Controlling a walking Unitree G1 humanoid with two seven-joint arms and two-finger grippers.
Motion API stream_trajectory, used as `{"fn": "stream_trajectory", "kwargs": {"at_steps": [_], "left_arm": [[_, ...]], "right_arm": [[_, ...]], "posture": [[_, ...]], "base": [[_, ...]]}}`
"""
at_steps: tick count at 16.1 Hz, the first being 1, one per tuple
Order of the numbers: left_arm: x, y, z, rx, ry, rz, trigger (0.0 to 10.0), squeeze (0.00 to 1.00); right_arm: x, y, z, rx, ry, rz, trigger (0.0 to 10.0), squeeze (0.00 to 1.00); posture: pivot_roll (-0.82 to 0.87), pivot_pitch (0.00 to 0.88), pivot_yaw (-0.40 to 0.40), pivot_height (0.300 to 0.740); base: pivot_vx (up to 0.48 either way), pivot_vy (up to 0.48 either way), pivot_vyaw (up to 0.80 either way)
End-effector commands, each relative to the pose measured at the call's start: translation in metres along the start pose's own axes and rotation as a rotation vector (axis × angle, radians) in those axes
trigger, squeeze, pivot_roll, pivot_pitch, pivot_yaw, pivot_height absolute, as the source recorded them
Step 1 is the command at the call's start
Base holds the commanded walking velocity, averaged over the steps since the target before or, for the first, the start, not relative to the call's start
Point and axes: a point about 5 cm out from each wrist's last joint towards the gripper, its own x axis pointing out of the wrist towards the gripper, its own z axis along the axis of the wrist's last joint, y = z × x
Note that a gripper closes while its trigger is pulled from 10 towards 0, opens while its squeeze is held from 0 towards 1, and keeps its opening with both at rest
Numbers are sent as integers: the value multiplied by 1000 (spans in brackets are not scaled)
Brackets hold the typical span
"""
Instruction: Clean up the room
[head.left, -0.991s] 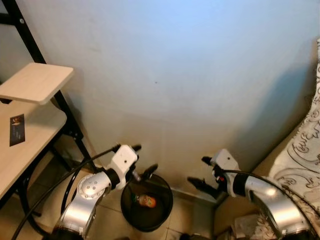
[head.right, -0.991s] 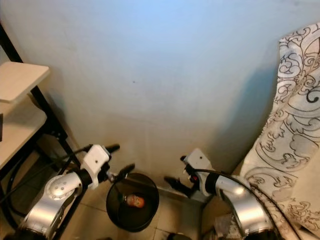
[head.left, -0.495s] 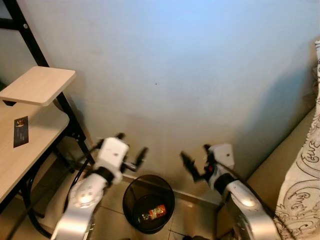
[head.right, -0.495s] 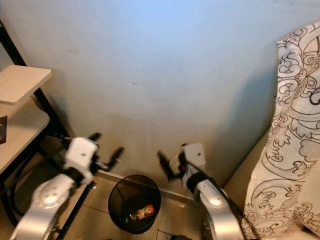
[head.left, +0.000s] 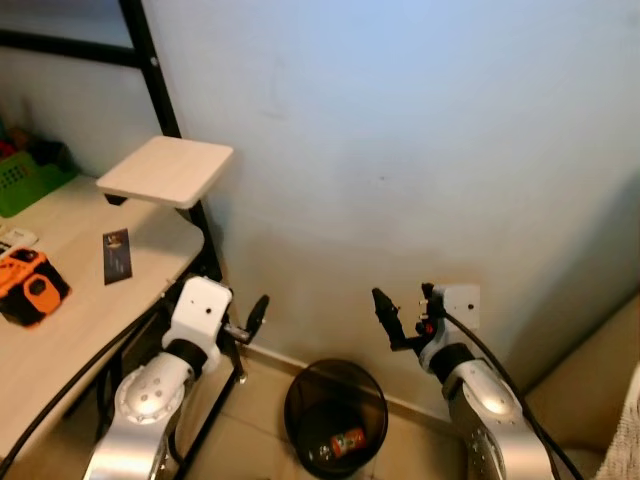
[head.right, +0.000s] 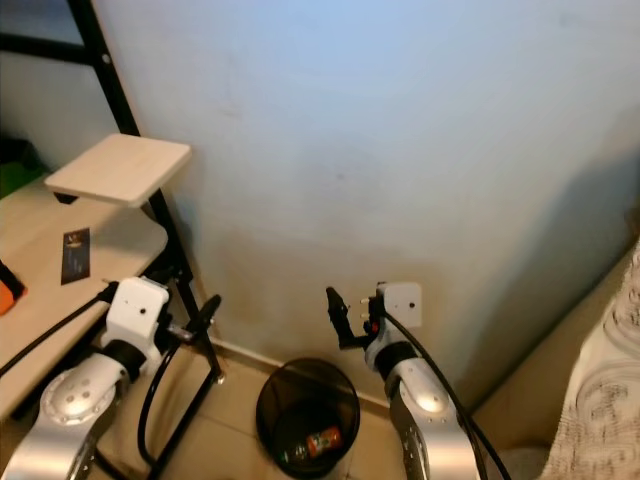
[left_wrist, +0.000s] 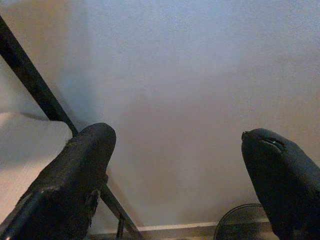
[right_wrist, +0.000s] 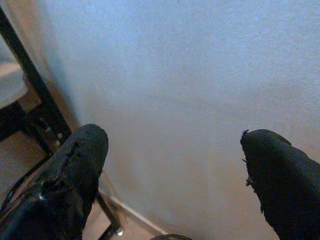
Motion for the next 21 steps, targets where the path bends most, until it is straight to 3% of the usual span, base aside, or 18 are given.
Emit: {"fn": "stream_trajectory", "kwargs": {"at_steps": [1,2,7,10,13,15,20,21], "left_arm": [[2,-2,5,8,-16,0,10000,0],[2,-3,4,8,-13,2,10000,0],[5,-3,6,6,-20,14,10000,0],[6,-2,7,10,-24,18,10000,0],[8,-3,8,18,-28,12,10000,0],[9,-2,8,18,-30,17,10000,0],[7,0,7,14,-29,32,10000,0],[7,1,7,15,-31,39,10000,0]], "right_arm": [[-1,-6,6,18,-9,-30,10000,0],[-1,-7,7,41,-15,-45,10000,0],[0,-17,12,-31,11,-124,10000,0],[2,-15,22,-21,-64,-115,10000,0],[4,-10,22,-105,-68,-93,10000,0],[5,-15,26,-146,-137,-174,10000,0],[6,-17,22,-140,-104,-171,10000,0],[6,-19,26,-164,-162,-229,10000,0]], "posture": [[83,0,26,740],[85,0,21,740],[85,0,6,740],[82,0,5,740],[79,0,2,740],[77,0,1,740],[75,0,-5,740],[74,0,-6,740]], "base": [[0,0,0],[0,0,-800],[0,0,-800],[0,0,-800],[0,0,-800],[0,0,-800],[0,0,-800],[0,0,-800]]}}
